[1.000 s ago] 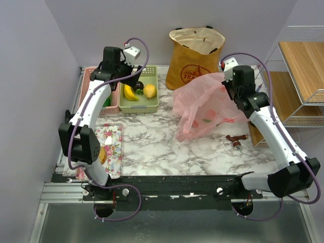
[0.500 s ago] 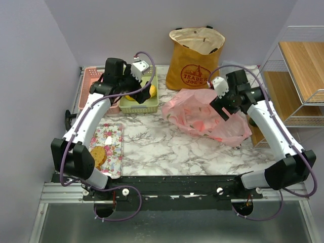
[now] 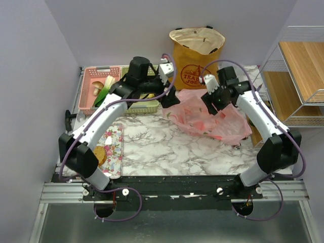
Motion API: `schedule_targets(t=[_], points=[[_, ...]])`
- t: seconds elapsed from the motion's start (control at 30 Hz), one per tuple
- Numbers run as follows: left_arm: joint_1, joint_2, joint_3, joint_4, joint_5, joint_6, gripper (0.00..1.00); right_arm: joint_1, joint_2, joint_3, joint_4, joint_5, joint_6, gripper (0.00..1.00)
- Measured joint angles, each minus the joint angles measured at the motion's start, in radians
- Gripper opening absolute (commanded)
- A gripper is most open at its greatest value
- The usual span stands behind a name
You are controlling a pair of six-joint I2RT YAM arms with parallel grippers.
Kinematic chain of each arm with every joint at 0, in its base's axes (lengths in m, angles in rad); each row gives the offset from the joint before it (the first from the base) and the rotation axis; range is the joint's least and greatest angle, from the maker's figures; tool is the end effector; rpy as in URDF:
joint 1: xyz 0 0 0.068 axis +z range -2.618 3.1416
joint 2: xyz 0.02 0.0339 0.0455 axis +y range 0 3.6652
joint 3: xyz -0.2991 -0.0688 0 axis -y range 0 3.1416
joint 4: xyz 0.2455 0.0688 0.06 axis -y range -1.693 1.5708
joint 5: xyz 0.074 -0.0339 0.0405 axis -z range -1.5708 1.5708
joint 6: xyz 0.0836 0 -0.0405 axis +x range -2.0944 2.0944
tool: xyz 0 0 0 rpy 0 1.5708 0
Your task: Untie the knot of the grocery bags and take out the mixed food
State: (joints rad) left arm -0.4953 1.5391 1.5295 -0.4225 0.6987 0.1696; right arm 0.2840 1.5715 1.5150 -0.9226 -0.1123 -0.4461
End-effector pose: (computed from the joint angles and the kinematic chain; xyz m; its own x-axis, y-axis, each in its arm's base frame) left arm 0.3105 -0.2288 0.4123 -0.2150 0.2630 -0.9405 0.9274 0.3568 -0.1122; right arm 0.3394 0.1088 0.3283 -0.5728 -0.6138 -0.5433 -0.6491 0.7444 -0.1567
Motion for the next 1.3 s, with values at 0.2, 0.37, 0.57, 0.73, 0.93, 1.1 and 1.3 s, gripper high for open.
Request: schedule_targets(t=[0.2,0.37,0.57,0.73,0.93,1.1,1.3], points=[[-0.067,0.177,0.065,-0.095,-0.044,0.077,0.09,0.000,-0.011,-0.263,0.008,0.018,-0.029,0.40],[-0.078,0.169,-0.215,-0.143,-0.061,0.177,0.00,0.000,-0.071,-0.430,0.021,0.009,-0.047,0.37],[-0.097,0.169,-0.405,-0.192,-0.114,0.208,0.00,0.000,-0.053,-0.585,0.072,0.014,-0.049,0.37],[-0.102,0.168,-0.362,-0.181,-0.138,0.196,0.09,-0.013,-0.003,-0.592,0.108,0.055,-0.048,0.42],[-0.072,0.049,-0.363,-0.127,-0.079,0.130,0.55,-0.070,0.012,-0.443,0.105,0.072,-0.045,0.58],[-0.040,-0.096,-0.308,-0.082,-0.037,0.086,0.63,-0.079,0.014,-0.302,0.031,0.004,-0.061,0.72],[-0.041,-0.159,-0.259,-0.085,-0.028,0.076,0.66,-0.079,-0.018,-0.057,-0.069,-0.131,-0.069,0.86]])
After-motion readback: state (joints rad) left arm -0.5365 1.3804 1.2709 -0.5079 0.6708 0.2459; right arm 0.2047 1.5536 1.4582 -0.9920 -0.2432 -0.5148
